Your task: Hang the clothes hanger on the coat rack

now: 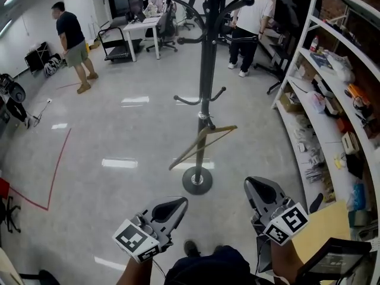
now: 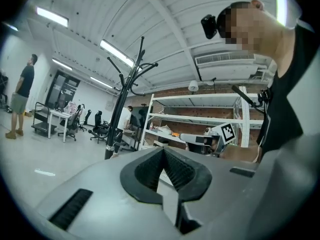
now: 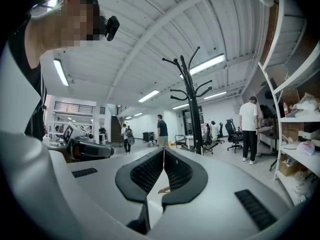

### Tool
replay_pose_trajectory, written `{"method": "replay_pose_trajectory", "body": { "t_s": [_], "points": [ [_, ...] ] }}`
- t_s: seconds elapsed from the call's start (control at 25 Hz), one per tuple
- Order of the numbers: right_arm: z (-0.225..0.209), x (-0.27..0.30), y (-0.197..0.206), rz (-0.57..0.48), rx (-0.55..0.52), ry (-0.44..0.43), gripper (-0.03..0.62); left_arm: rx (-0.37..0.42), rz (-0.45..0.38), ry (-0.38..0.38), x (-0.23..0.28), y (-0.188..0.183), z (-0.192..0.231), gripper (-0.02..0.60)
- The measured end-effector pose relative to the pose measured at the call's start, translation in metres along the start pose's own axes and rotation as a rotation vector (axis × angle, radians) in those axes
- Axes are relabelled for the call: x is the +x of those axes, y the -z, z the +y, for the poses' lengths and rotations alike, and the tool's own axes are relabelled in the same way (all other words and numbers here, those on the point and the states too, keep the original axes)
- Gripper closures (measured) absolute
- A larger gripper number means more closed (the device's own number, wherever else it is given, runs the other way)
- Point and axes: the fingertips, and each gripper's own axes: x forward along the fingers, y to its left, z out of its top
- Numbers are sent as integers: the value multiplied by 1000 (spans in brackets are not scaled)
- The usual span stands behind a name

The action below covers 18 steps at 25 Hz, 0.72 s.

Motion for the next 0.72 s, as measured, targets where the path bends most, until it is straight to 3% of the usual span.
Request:
{"method": "replay_pose_trajectory", "body": {
  "t_s": [0.16,0.36,0.6,0.72],
  "points": [
    [9,-35,2,-16,0,-2,586,-17,1,-46,-8,10,-22,583],
    [14,-94,8,-10,-1,-24,586,-55,-42,22,-9,18,-79,583],
    [12,-164,0,-51,80,0,586,-35,-46,-75,0,26,-133,583],
    [24,-191,0,-18,68,-16,586,-7,-29,-93,-3,30,-170,583]
  ]
}}
